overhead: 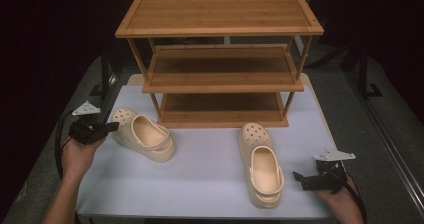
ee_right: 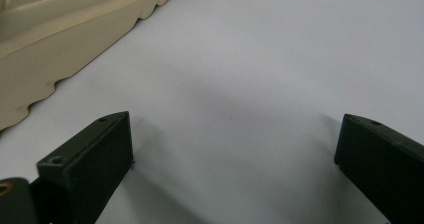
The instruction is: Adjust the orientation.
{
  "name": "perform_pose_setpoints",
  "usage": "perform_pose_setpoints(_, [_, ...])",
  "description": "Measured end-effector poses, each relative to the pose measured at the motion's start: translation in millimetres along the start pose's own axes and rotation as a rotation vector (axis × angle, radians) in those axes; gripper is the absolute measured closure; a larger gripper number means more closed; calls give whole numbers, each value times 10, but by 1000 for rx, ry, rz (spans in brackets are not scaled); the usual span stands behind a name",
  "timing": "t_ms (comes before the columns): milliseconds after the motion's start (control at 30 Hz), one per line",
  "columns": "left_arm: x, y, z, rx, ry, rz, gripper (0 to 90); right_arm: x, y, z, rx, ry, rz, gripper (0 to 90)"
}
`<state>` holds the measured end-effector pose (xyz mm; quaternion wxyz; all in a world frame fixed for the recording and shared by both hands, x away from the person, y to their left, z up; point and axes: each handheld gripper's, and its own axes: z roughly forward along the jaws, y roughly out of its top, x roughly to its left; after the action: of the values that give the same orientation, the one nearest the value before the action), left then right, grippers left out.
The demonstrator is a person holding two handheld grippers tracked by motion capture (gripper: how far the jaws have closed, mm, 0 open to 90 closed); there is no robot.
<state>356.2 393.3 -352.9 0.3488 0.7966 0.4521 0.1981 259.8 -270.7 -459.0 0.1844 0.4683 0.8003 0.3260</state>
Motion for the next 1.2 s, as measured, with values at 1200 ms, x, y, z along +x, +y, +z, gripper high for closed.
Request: perform_pose_setpoints(1200, [827, 166, 866, 42, 94, -89, 900, 1, -4, -1, -2, 0, 0, 17])
